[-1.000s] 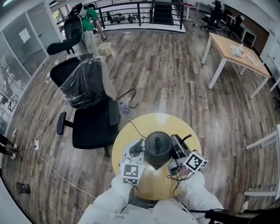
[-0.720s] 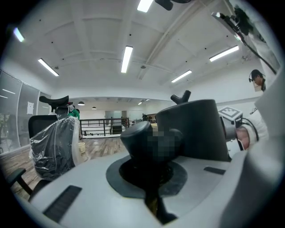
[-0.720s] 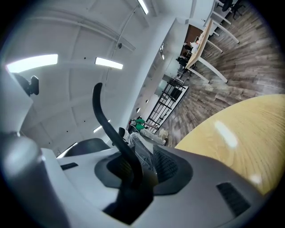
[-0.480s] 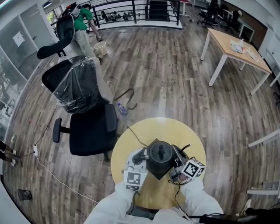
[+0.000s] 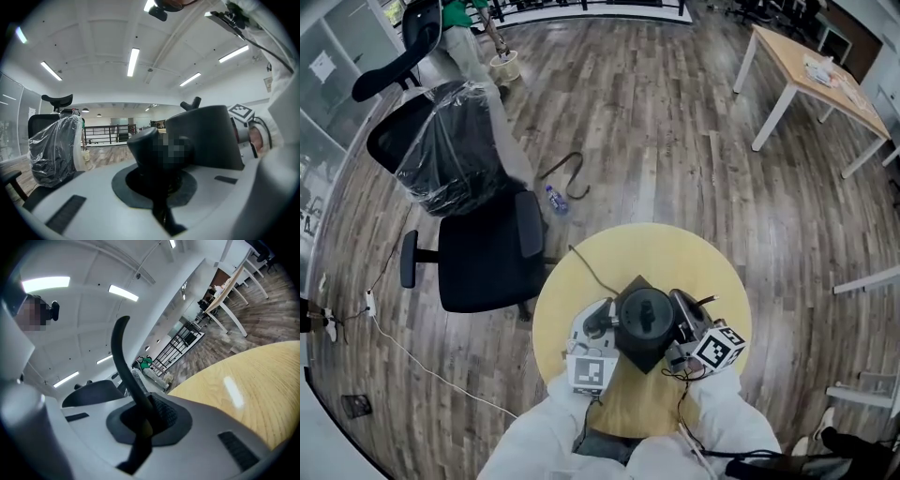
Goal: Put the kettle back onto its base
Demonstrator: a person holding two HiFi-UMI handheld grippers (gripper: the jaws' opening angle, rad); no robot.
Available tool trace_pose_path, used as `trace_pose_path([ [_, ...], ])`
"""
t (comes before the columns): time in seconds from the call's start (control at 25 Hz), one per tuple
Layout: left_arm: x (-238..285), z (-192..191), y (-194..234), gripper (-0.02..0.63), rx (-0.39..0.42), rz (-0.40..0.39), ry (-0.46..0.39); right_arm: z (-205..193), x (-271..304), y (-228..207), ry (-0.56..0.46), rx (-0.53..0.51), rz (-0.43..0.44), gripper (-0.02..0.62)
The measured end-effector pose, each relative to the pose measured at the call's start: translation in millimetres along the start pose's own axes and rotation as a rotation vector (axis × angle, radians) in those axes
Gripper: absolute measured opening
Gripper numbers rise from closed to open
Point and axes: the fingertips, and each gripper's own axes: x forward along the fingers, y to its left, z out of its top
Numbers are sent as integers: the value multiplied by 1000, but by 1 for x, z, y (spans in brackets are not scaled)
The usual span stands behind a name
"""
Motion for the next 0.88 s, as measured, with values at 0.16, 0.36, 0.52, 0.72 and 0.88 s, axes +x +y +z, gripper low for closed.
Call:
trace_pose_path([
  [0.16, 4, -1, 0, -2, 8, -7, -10, 1, 3, -3, -9, -3, 2, 11],
  [0.36, 3, 5, 1, -2, 45, -13, -26, -1, 2, -3, -30, 2, -6, 11],
  [0.52, 3, 13, 1, -2, 45, -5, -21, 0, 1, -3, -40, -10, -3, 11],
  [0.72, 3, 7, 4, -2, 68, 2, -13, -4, 3, -4, -46, -13, -17, 11],
  [0.88, 2, 6, -2, -2, 151, -19, -24, -9, -1, -13, -67, 28, -43, 11],
])
